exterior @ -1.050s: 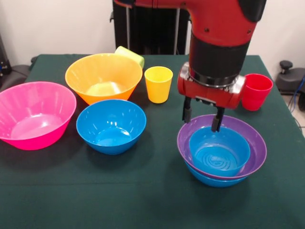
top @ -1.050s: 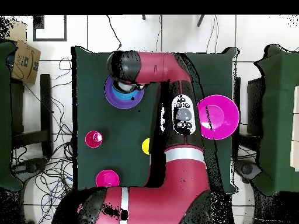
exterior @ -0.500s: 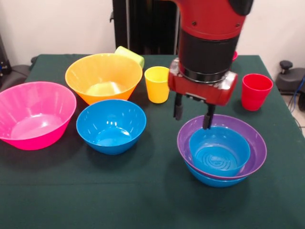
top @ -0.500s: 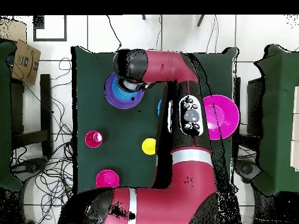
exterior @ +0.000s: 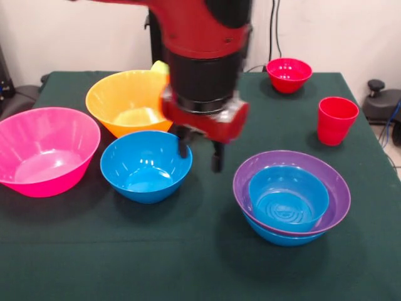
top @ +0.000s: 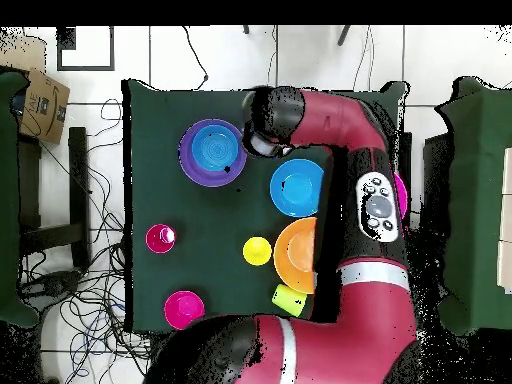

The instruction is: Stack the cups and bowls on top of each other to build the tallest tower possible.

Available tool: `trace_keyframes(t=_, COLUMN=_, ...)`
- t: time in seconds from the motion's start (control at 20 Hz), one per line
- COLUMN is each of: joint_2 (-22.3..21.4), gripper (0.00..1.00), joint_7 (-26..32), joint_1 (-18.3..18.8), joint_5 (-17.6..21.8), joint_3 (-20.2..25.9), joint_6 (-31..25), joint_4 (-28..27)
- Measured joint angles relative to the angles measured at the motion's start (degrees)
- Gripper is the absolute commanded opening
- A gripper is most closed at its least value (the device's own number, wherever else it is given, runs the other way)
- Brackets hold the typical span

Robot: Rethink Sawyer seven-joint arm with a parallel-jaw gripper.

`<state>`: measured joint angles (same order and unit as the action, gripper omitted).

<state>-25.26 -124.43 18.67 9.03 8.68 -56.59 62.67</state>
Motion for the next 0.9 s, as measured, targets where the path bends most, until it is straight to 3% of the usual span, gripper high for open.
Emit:
trace_keyframes(t=0.45, joint_2=3.01, gripper=1.0, joint_7=3.46, joint_1=6.76, joint_5=3.7, joint_3=0.54, joint_6=2.32, joint_4=0.08)
trace_keyframes(t=0.9, joint_2=5.25, gripper=1.0, joint_7=4.66, joint_1=7.16, joint_5=6.32, joint_3=1.09, joint_6=6.97, joint_4=0.66)
